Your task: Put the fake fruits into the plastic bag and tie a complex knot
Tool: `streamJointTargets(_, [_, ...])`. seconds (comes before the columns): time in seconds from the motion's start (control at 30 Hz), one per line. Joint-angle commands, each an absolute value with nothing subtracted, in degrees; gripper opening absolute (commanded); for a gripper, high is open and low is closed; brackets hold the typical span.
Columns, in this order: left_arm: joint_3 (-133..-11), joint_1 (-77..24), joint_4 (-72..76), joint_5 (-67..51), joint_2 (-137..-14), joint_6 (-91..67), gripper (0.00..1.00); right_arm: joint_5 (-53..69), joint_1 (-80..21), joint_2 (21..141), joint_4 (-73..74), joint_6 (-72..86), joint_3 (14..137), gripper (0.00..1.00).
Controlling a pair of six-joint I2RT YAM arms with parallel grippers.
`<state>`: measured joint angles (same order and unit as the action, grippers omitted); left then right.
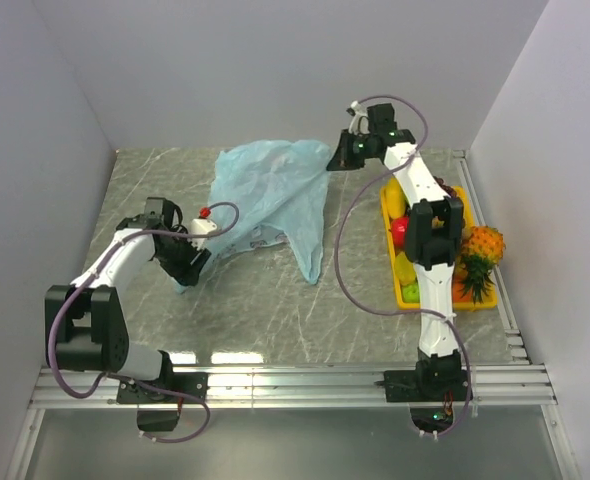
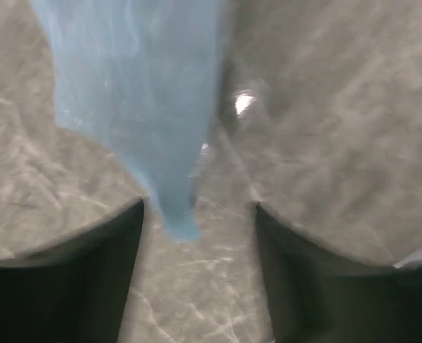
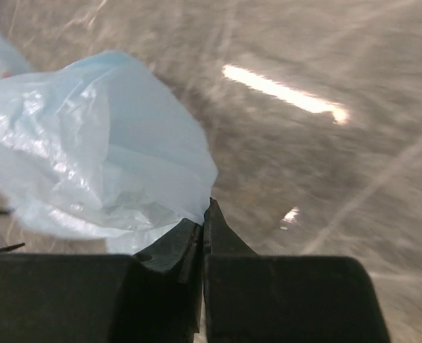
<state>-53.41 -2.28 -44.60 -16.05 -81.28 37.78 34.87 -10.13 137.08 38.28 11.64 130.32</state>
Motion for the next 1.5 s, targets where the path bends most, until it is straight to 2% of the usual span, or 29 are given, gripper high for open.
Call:
streamJointTargets(0.0, [-60.1,-2.1,-51.4,-27.6,-78.6,36.5,0.74,40.2,-14.6,134.4,40.3,5.5,130.0,0.06])
streamJointTargets(0.1, [-63.9,-2.8,-50.8,-30.6,-75.1,34.9,0.99,39.1,-18.1,131.6,43.9,-1.6,127.3,0.40])
streamJointTargets(0.13, [-64.4,-3.9,-49.6,-30.0,-74.1,34.4,0.99,37.9,-18.9,131.1,44.8,-4.6,126.6,0.60])
streamJointTargets(0.23, [-63.8,-7.8,-42.5,-23.8,-70.3,33.2,0.99,33.1,-20.4,128.9,45.4,-5.5,124.6,0.78])
streamJointTargets(0.27, [-62.0,-9.1,-40.5,-22.1,-69.4,33.5,0.99,32.0,-20.3,128.2,45.4,-5.2,124.2,0.82])
streamJointTargets(0.4, [-55.7,-14.9,-33.2,-14.5,-67.7,38.8,0.99,30.6,-19.4,123.7,48.5,-5.4,121.9,0.83])
streamJointTargets(0.57, [-49.8,-19.3,-19.5,-4.3,-70.5,46.4,0.99,32.3,-21.8,113.7,49.5,-9.2,107.3,0.83])
streamJointTargets(0.7, [-51.0,-19.6,-10.7,-1.8,-75.9,48.4,0.99,32.4,-24.9,108.8,45.6,-8.3,97.3,0.83])
streamJointTargets(0.87, [-53.3,-19.6,-12.2,-2.5,-83.0,51.9,0.99,36.9,-27.0,106.5,40.2,-3.5,91.5,0.82])
streamJointTargets(0.97, [-56.6,-19.5,-17.1,-4.7,-86.4,50.6,0.92,37.1,-27.0,101.8,34.1,-2.4,85.5,0.82])
streamJointTargets(1.03, [-60.6,-19.3,-20.5,-6.9,-89.9,45.8,0.84,35.6,-27.2,96.9,25.7,-3.7,76.2,0.83])
streamJointTargets(1.13, [-65.5,-17.9,-23.9,-11.0,-94.5,36.0,0.84,29.6,-30.1,86.3,13.6,-7.1,64.2,0.86])
streamJointTargets(1.27, [-71.8,-16.3,-27.4,-14.7,-97.5,24.9,0.95,16.7,-37.7,78.4,6.3,-6.4,56.1,0.89])
streamJointTargets(1.3, [-72.2,-16.0,-27.4,-15.5,-97.2,20.8,0.99,11.9,-39.9,78.1,4.1,-6.2,53.8,0.89])
streamJointTargets(1.33, [-72.3,-15.3,-27.3,-16.1,-96.9,19.0,0.99,4.3,-44.0,78.1,3.1,-5.6,53.1,0.89])
streamJointTargets(1.47, [-72.1,-14.9,-28.3,-14.3,-93.4,12.1,0.99,-4.9,-50.9,83.9,2.0,-3.2,54.7,0.89])
